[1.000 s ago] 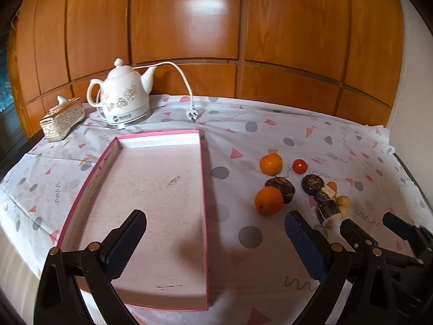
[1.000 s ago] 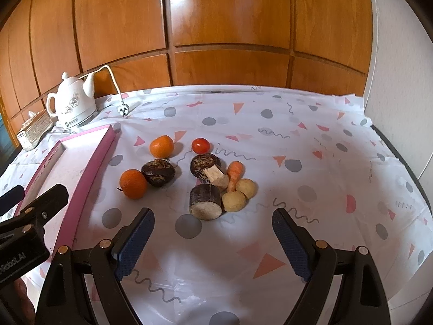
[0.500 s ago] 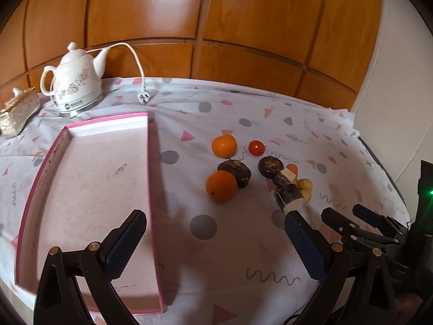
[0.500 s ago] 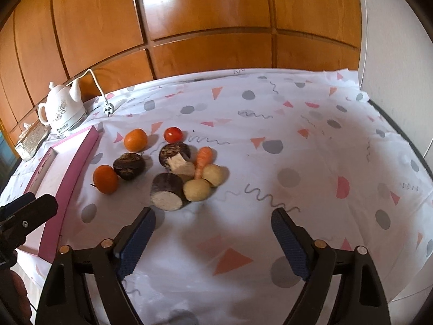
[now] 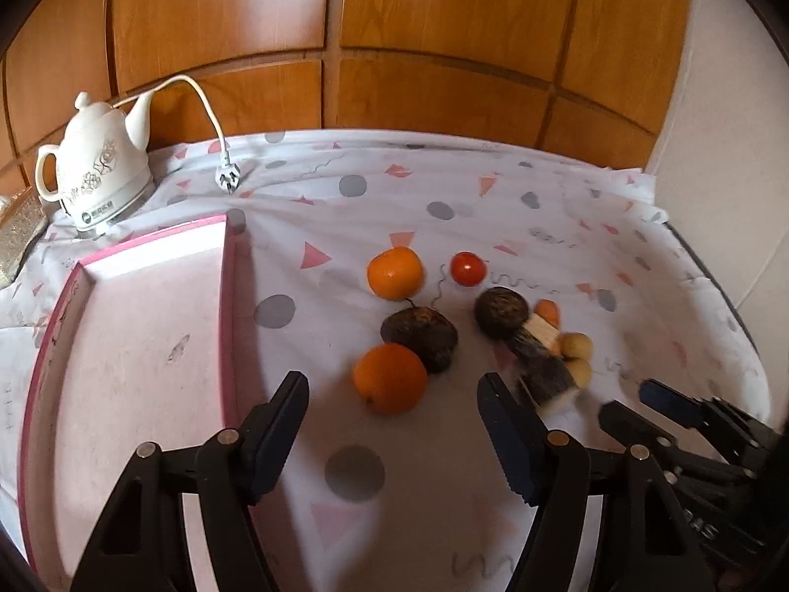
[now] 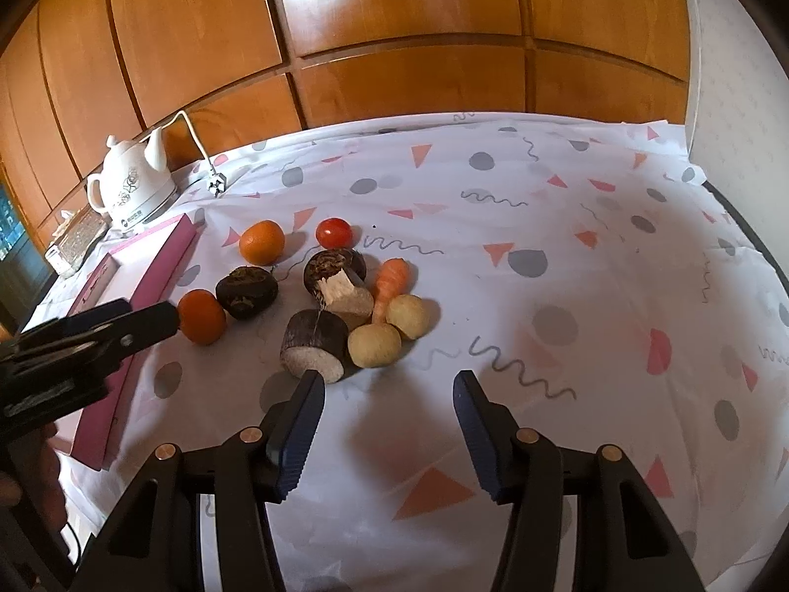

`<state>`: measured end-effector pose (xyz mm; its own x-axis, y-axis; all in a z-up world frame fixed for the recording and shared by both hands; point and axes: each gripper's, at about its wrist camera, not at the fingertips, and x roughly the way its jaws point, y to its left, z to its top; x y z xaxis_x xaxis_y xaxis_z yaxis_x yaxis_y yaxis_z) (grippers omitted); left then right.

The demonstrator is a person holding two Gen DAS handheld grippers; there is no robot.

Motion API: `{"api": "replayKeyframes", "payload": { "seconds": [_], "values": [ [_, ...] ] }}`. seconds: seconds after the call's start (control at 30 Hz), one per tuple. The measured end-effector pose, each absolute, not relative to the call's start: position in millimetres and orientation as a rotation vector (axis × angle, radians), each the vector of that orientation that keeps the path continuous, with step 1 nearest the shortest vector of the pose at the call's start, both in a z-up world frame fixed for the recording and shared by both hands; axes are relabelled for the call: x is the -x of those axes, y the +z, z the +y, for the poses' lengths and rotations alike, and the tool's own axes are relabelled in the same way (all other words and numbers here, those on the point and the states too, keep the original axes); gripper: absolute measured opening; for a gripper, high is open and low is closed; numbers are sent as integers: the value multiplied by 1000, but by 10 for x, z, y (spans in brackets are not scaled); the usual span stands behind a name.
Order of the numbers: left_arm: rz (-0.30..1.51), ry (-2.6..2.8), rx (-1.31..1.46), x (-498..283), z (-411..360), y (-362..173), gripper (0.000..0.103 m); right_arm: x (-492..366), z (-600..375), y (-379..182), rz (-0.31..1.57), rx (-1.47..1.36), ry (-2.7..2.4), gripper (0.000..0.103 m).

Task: Organize fruits
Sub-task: 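Grasp a mandarin orange with the left tool while the right tool grasps a yellow potato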

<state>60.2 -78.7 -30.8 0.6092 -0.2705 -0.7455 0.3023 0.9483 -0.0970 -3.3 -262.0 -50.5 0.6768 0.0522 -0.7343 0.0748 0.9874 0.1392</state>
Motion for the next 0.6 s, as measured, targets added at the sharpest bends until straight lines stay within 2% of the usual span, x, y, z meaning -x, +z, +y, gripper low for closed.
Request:
{"api": "replayKeyframes", "payload": {
  "seconds": [0.1,0.17,0.27,0.4,0.43,0.5,0.6],
  "values": [
    [855,-309,-45,-700,-817,-371,72,-31,-2717,-537,834,-189,-36,55],
    [860,-301,-45,-761,-835,-424,72,-61,-2759,-552,833,-187,-50,46],
    [877,-293,-48,-833,-872,-510,71,-107,-2798,-570,835,-197,-54,39],
    [874,-292,-58,-863,-912,-582,71,-202,-2826,-569,831,-223,-40,39],
    [879,-290,-61,-874,-918,-606,68,-229,-2819,-569,831,-225,-32,39],
    [895,-295,-59,-893,-922,-669,54,-288,-2801,-576,832,-229,-24,39],
    [878,-308,-61,-854,-945,-694,42,-383,-2788,-597,839,-247,-3,39]
  ]
}}
